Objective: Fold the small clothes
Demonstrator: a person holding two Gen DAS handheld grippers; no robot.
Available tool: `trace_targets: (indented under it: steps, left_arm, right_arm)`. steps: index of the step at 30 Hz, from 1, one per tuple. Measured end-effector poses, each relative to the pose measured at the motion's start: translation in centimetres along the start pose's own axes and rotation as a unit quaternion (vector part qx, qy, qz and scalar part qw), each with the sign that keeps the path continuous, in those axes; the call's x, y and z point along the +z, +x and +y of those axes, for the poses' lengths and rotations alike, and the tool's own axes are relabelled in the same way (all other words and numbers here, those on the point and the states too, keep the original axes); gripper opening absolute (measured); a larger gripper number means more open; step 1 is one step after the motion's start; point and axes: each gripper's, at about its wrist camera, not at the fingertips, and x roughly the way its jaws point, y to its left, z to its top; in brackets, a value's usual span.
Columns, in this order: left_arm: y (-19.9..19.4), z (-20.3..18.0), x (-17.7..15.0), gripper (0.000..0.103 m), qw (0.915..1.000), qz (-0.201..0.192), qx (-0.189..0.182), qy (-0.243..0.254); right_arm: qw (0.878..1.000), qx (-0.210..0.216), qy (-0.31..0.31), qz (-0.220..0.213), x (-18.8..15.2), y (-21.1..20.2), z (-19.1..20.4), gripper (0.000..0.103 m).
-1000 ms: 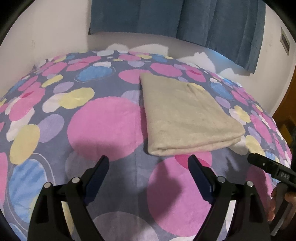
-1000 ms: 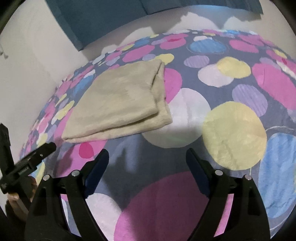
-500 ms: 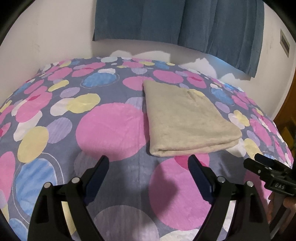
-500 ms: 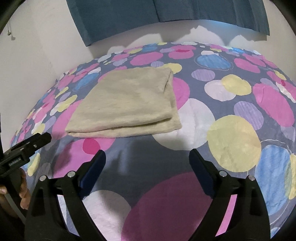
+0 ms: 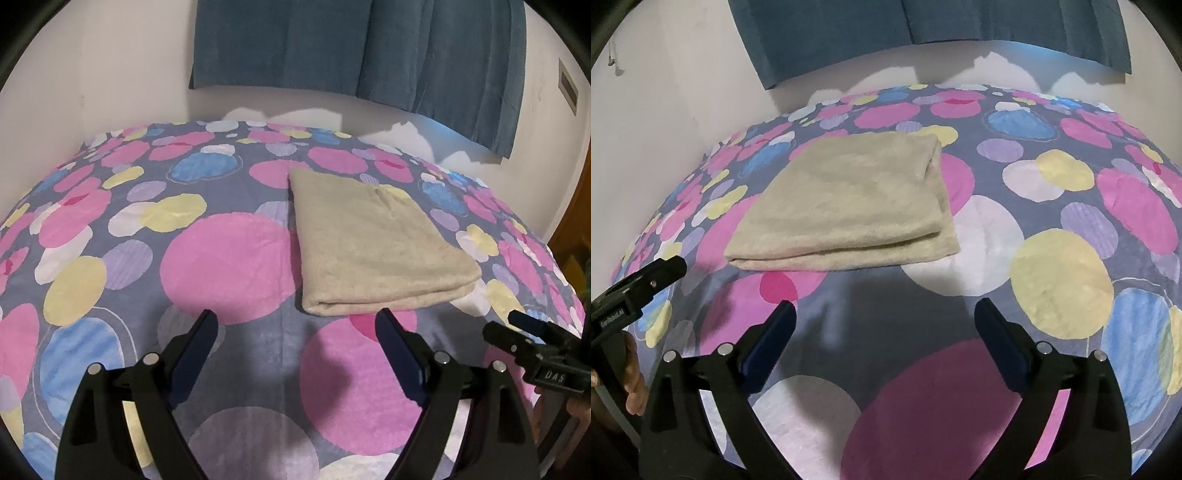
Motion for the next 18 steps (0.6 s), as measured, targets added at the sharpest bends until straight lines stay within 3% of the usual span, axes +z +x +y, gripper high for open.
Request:
trace_targets:
  steps: [18]
  left_arm:
    - [-0.15, 0.41, 0.01, 0.086, 0.9999, 0.005, 0.009, 0.002]
  right_arm:
    - [1.0, -0.001, 0.01, -0.004, 0.25, -0.35, -0.38, 0.097]
